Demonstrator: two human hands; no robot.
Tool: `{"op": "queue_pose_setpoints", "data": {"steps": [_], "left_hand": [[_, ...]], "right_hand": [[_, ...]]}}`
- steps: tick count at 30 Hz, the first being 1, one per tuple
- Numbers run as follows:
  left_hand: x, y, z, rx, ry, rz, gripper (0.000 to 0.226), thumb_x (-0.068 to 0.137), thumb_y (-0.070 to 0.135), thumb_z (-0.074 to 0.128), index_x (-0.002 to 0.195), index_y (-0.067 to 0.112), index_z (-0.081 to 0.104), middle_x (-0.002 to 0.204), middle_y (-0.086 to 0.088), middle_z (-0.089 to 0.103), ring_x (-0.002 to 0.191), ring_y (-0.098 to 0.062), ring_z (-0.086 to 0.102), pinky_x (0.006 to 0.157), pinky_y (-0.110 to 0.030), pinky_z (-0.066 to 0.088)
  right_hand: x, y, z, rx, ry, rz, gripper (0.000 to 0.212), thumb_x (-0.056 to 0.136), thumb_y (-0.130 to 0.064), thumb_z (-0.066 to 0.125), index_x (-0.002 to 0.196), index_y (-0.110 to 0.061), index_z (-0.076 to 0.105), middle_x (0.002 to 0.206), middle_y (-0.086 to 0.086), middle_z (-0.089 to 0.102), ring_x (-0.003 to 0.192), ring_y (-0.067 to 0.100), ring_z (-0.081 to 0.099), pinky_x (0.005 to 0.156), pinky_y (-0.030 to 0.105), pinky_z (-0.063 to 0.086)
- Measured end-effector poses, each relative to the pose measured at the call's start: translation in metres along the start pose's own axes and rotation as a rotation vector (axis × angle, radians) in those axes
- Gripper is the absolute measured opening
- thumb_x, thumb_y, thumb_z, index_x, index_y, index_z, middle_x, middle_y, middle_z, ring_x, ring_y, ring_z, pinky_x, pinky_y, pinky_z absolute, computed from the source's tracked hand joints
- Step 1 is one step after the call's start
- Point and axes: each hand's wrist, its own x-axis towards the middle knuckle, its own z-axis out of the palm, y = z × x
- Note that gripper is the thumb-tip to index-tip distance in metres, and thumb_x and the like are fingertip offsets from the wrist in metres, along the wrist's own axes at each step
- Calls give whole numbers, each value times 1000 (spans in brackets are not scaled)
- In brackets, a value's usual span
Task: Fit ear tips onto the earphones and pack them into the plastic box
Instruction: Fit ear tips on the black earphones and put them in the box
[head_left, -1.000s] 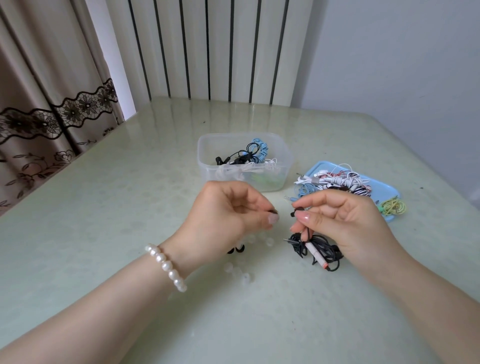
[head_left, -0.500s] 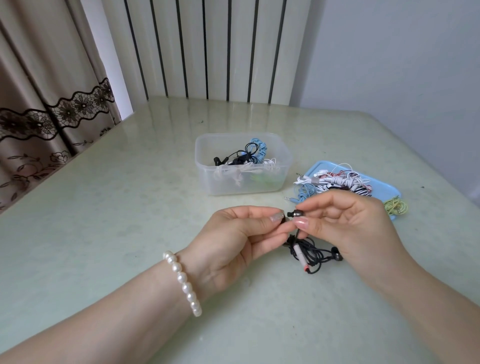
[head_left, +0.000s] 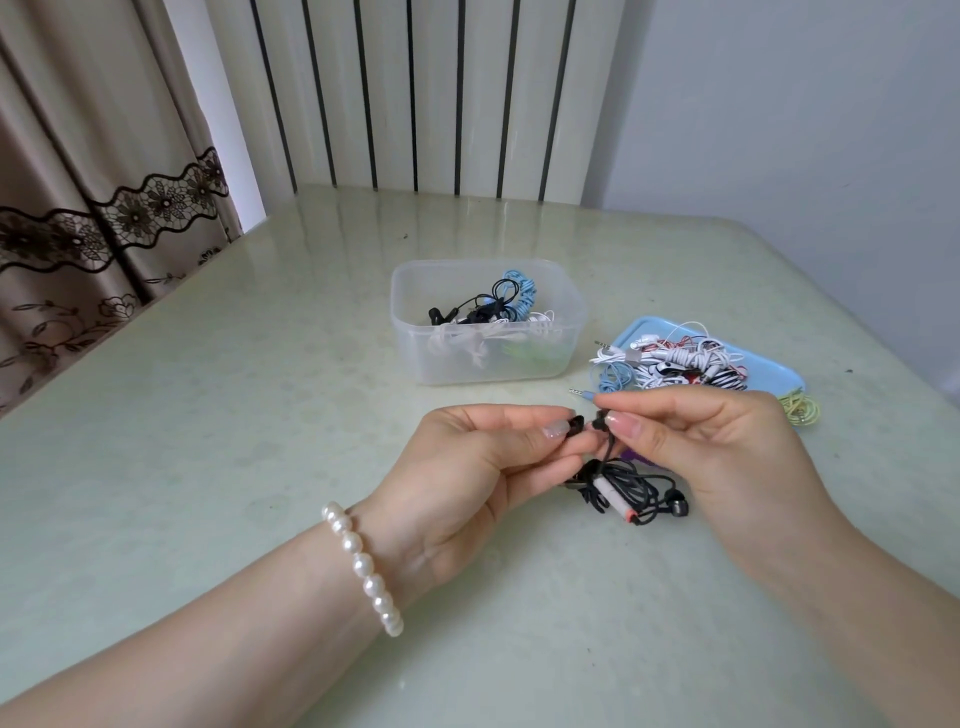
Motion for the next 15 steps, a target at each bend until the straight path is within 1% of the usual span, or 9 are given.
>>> {"op": "queue_pose_setpoints", "data": {"steps": [3, 5, 7, 9, 11, 12, 13, 15], "left_hand": [[-1, -1, 0, 11, 14, 4, 14, 74, -13, 56, 85, -9, 64, 76, -20, 70, 69, -22, 71, 64, -24, 58], [-2, -1, 1, 46, 22, 7, 14, 69, -11, 59, 81, -6, 65, 73, -18, 71, 67, -21, 71, 62, -24, 58], [-2, -2, 1, 71, 31, 16, 17, 60, -5, 63, 76, -3, 66, 70, -15, 71, 65, -20, 71, 61, -24, 58], [-3, -2, 2, 80, 38, 23, 20, 55, -1, 64, 74, -2, 67, 71, -15, 71, 64, -19, 71, 62, -24, 58], [-3, -2, 1, 83, 34, 23, 22, 55, 0, 64, 76, -3, 67, 72, -15, 71, 64, -19, 71, 63, -24, 58], [-3, -2, 1, 84, 29, 21, 22, 55, 1, 64, 77, -3, 67, 72, -15, 71, 65, -19, 71, 63, -24, 58], [-3, -2, 1, 86, 25, 20, 23, 56, 1, 64, 78, -3, 67, 72, -14, 71, 65, -18, 71, 63, -24, 58], [-3, -2, 1, 85, 18, 17, 22, 56, 1, 64, 77, -3, 67, 72, -14, 71, 65, -18, 71, 62, -23, 58]], "right_hand": [[1, 1, -2, -21, 12, -4, 18, 62, -5, 65, 78, -11, 72, 67, 5, 73, 60, 12, 68, 61, 16, 54], [0, 1, -2, -39, 28, -39, 17, 63, -3, 67, 77, -13, 72, 66, 3, 72, 59, 10, 67, 61, 15, 53], [-2, 2, -2, -75, 48, -98, 19, 61, -10, 68, 77, -17, 74, 67, 1, 72, 60, 9, 66, 63, 16, 54], [-4, 2, -1, -136, 58, -166, 21, 60, -18, 69, 79, -24, 74, 68, -4, 72, 62, 9, 66, 65, 18, 54], [-6, 3, 0, -211, 50, -247, 20, 65, -18, 76, 79, -32, 73, 71, -9, 72, 65, 9, 66, 64, 17, 53], [-6, 4, 0, -252, 40, -285, 20, 68, -16, 75, 77, -33, 74, 73, -11, 72, 66, 8, 66, 63, 15, 52], [-6, 5, 0, -298, 33, -314, 21, 69, -14, 71, 75, -33, 74, 76, -12, 71, 69, 6, 66, 63, 13, 50], [-6, 8, -1, -371, 27, -342, 15, 71, -13, 66, 76, -25, 74, 82, -13, 70, 74, 3, 65, 67, 10, 49]]}}
